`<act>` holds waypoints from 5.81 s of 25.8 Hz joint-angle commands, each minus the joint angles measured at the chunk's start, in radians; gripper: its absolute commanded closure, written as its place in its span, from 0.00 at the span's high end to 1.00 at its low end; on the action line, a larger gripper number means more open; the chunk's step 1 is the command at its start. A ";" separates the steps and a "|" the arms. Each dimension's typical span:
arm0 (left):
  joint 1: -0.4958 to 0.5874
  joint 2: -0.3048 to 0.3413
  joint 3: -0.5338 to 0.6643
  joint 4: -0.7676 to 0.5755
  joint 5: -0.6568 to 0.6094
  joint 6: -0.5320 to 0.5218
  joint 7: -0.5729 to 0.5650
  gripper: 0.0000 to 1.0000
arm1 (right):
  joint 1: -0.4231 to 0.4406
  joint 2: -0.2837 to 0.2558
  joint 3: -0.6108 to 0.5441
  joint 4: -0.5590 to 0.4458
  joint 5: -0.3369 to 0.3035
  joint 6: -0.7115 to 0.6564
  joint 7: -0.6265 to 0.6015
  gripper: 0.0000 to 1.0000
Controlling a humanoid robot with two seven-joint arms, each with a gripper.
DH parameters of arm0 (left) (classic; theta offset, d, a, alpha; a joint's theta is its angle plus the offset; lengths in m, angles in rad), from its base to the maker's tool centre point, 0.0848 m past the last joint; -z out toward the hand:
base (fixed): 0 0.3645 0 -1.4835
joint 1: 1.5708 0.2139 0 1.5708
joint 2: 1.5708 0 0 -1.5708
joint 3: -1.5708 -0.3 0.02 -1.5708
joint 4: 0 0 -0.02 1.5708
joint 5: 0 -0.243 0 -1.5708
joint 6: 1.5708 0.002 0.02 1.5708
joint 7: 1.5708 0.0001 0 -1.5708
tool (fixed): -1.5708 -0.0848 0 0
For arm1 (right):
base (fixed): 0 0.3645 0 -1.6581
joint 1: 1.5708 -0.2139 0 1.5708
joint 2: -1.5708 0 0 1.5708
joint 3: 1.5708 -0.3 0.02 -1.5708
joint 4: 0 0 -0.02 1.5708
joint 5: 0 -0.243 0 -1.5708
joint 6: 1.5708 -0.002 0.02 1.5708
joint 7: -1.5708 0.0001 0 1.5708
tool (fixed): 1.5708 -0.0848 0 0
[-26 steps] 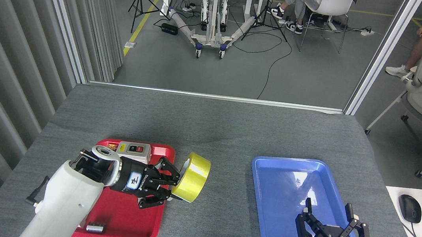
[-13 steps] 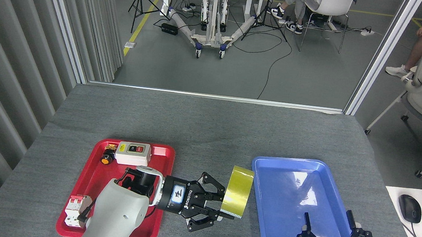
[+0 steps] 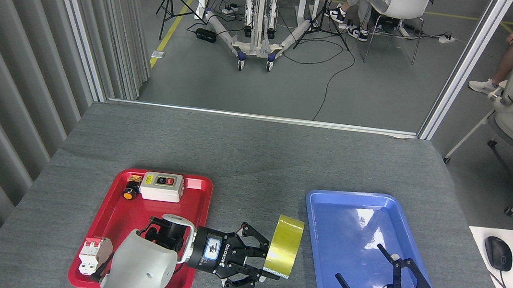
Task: Place and move tape with both arms
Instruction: 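Move the right gripper to the tape roll held by the left gripper, then grasp the tape roll with the right gripper and open the left gripper, then carry the tape roll with the right gripper into the blue tray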
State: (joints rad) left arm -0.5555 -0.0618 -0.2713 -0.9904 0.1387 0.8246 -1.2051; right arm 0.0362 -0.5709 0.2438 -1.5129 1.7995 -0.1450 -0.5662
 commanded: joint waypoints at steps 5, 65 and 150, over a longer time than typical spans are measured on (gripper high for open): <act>0.006 0.020 -0.020 -0.004 0.002 -0.005 0.001 0.00 | -0.245 -0.053 0.269 0.151 -0.152 0.007 -0.001 0.97; 0.003 0.088 -0.074 -0.034 0.028 -0.009 -0.088 0.00 | -0.358 0.068 0.393 0.290 -0.184 -0.073 -0.047 0.32; 0.177 0.223 0.247 -0.119 -0.074 -1.294 0.722 1.00 | -0.263 -0.081 -0.155 0.166 -1.063 -0.005 1.454 0.08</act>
State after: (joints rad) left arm -0.3876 0.1641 -0.0246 -1.1355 0.0454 -0.3910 -0.5060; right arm -0.1824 -0.6546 0.0884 -1.3893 0.7920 -0.2123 0.7630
